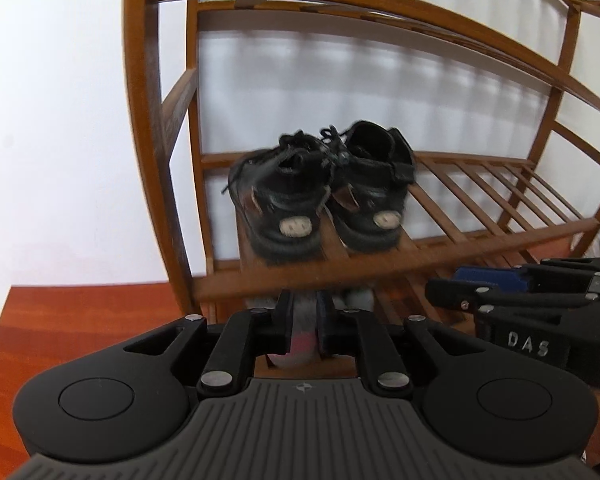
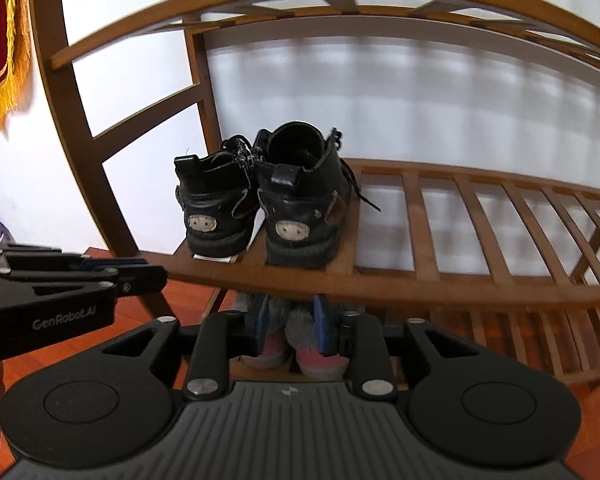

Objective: Organize scattered shoes
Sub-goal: 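Open both tools and withdraw them from the black shoes, then lower both tools toward the lilac sneakers on the floor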

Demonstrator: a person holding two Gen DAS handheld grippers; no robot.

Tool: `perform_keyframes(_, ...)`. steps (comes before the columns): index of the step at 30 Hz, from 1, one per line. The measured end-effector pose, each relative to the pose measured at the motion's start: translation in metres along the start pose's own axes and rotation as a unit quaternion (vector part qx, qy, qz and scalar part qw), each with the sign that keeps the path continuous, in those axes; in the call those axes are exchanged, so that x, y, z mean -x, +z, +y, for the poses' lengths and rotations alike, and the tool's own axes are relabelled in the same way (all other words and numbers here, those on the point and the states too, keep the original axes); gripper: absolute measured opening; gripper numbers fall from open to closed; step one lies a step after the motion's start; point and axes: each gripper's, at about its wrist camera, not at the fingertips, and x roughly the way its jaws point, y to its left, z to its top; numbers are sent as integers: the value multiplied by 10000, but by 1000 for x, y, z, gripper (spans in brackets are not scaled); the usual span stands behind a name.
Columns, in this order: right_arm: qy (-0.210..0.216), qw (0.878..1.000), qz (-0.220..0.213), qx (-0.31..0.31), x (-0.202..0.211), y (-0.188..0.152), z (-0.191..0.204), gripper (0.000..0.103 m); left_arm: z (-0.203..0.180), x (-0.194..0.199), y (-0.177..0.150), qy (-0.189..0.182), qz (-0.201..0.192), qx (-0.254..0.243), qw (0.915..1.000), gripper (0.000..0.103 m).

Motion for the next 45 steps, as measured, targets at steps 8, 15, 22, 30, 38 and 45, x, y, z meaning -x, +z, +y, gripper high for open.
perform_keyframes(8,-15,9993,59,-376,45,-26,-8,38,-9,32,-26,-154,66,-65,9998,43)
perform_keyframes(15,-414,9975,110,-560,81,-64,-12,45,-18,44,-44,-341,180,-163,9991,49)
perform_keyframes(22,-383,9974,188,-588,109,-98,-19,53,-43,71,-68,-249,202,-116,9994,56)
perform_keyframes(30,-24,9986,438,-282,140,-141,-29,58,-77,98,-116,-50,440,140,9989,66)
perform_keyframes(38,148,9977,652,-93,164,-186,-38,60,-104,109,-174,86,865,366,9955,72)
perform_keyframes(45,187,9964,825,-78,178,-233,-48,64,-115,115,-221,212,1116,603,9917,77)
